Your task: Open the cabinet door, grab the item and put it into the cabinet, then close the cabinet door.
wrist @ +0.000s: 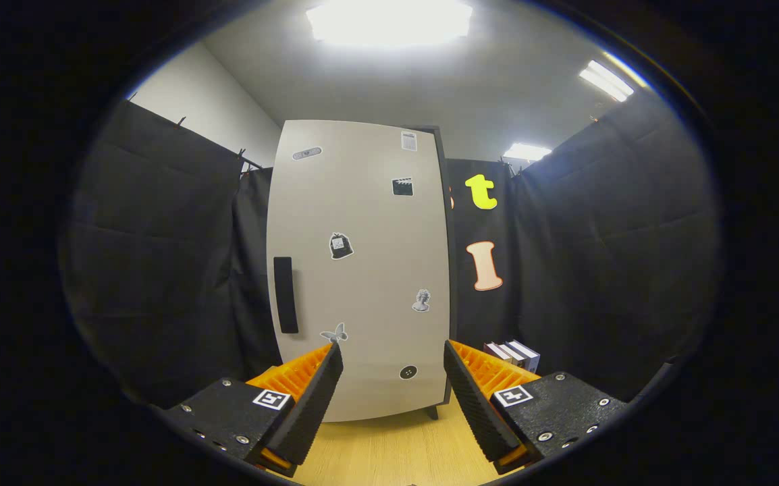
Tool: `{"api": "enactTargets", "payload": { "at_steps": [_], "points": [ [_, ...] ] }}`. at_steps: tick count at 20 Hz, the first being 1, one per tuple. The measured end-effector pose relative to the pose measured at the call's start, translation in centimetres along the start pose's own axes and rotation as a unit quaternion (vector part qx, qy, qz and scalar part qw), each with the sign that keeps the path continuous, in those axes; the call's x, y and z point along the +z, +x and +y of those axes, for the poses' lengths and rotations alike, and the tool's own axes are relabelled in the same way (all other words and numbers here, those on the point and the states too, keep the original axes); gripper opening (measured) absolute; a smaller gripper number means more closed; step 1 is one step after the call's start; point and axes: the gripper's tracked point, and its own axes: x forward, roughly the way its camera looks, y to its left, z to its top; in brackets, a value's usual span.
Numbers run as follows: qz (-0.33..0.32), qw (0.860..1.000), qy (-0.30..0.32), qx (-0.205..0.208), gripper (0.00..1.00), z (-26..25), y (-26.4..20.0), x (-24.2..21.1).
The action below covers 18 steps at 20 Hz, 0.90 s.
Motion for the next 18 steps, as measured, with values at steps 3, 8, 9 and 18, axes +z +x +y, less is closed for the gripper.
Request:
{"api": "enactTargets", "payload": {
  "at_steps": [3,8,9,18],
  "points": [
    [-0.01,1.0,-0.001,-0.008,0.93,-0.4,-1.5,-0.3],
    [-0.027,0.999,-0.013,-0.016,0.93,-0.2,-2.8,-0.8],
    [-0.028,0.999,-0.011,-0.017,0.93,-0.2,-2.9,-0.9],
    [-0.025,0.999,0.021,-0.016,0.93,-0.2,-2.2,-1.3]
  ]
}}
